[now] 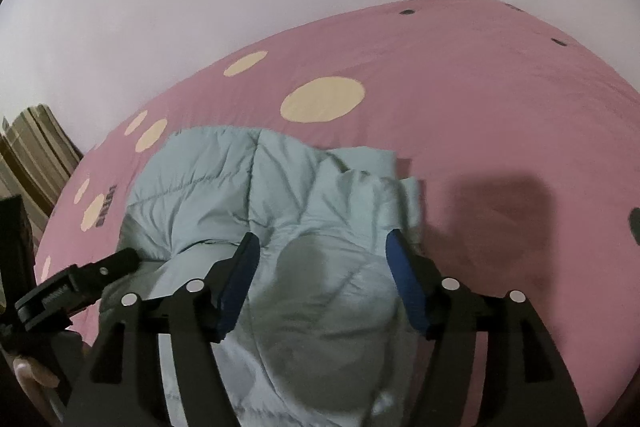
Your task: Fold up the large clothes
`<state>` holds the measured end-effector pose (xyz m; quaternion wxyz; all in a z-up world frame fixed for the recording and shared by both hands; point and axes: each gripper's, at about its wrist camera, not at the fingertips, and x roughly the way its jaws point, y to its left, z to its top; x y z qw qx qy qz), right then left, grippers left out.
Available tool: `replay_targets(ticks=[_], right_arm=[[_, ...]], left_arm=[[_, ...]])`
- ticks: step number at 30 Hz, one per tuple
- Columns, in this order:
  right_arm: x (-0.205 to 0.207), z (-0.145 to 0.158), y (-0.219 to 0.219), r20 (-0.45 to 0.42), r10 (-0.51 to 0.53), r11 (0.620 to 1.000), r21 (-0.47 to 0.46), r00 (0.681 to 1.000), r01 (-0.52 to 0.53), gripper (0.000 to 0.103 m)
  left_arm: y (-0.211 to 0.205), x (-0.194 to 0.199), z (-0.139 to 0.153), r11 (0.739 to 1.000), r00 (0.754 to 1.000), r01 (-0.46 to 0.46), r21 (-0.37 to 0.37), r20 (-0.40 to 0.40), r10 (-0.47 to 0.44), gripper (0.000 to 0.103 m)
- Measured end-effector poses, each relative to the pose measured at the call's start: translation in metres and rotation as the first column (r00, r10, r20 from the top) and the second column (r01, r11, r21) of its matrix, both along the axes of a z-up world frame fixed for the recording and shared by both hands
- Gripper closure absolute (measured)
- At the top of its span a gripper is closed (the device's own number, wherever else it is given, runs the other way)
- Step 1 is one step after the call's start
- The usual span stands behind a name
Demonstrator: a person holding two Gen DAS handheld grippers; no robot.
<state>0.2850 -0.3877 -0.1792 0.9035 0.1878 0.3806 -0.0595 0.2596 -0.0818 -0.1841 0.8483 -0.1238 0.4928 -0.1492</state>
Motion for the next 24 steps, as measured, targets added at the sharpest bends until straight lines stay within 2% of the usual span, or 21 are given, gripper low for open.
replay_targets(ticks=[5, 10, 17, 20, 24], right_arm=[[-0.014, 0.012, -0.022, 0.027, -0.048, 0.997, 0.054, 0.998, 0.047, 0.036], [-0.032, 0.016, -0.047, 0.044, -0.1, 0.982, 0.166, 0.994, 0.092, 0.033], [-0.048, -0.016, -0.059, 0.001, -0.129, 0.912, 0.392, 0.992, 0.118, 0.032], [-0.048, -0.033, -0.057, -0.03, -0.13, 0.883, 0.451, 0.991, 0.129, 0.033], [-0.045, -0.046, -0.053, -0.051, -0.124, 0.865, 0.484, 0.991, 0.133, 0.032]], left_arm=[[0.03, -0.001, 0.014, 0.999, 0.999, -0.036, -0.026, 0.003, 0.036, 0.002], [0.057, -0.009, 0.016, 0.995, 0.998, -0.056, -0.084, -0.028, 0.053, 0.002], [0.06, -0.026, -0.01, 0.972, 0.989, -0.093, -0.215, -0.135, 0.065, 0.002], [0.054, -0.031, -0.022, 0.959, 0.983, -0.11, -0.262, -0.171, 0.066, 0.002], [0.049, -0.035, -0.027, 0.949, 0.983, -0.122, -0.291, -0.171, 0.073, 0.002]])
